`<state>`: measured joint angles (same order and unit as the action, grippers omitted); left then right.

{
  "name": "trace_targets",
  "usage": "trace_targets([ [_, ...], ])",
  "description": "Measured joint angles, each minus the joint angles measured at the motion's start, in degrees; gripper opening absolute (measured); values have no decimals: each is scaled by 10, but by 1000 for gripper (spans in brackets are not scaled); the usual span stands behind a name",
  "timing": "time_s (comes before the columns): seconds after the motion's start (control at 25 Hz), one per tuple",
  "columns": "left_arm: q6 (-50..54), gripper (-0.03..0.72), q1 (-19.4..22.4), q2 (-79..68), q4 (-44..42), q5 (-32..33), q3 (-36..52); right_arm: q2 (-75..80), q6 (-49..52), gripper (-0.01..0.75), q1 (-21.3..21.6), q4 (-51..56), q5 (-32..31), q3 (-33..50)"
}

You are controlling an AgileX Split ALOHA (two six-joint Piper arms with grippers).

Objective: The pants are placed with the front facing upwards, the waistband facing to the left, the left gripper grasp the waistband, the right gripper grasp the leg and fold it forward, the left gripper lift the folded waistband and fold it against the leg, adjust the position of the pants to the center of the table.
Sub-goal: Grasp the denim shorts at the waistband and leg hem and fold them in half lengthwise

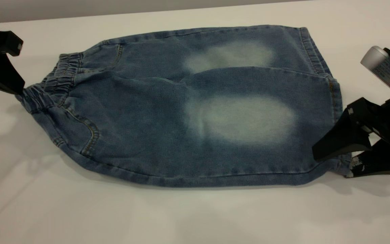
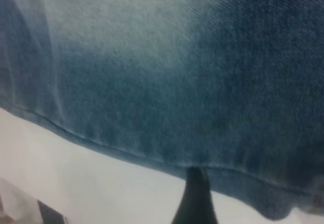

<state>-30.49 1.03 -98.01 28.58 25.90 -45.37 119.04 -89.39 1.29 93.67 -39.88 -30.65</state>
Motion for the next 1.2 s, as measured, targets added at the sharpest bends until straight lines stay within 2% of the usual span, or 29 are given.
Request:
trace_targets([
  [0.12, -1, 15, 0, 0, 0, 0, 0, 0, 0, 409, 0, 8, 7, 0],
  [0.4, -1, 15, 0, 0, 0, 0, 0, 0, -6, 88, 0, 13, 36, 0],
  [0.48, -1, 15, 0, 0, 0, 0, 0, 0, -6, 35, 0, 13, 36, 0],
  [0.88, -1, 15, 0, 0, 2, 6, 0, -31, -6, 27, 0, 13, -28, 0],
  [1.2, 7, 15, 0, 0, 18, 44, -27, -129, 35, 27, 0, -4, -15, -3],
])
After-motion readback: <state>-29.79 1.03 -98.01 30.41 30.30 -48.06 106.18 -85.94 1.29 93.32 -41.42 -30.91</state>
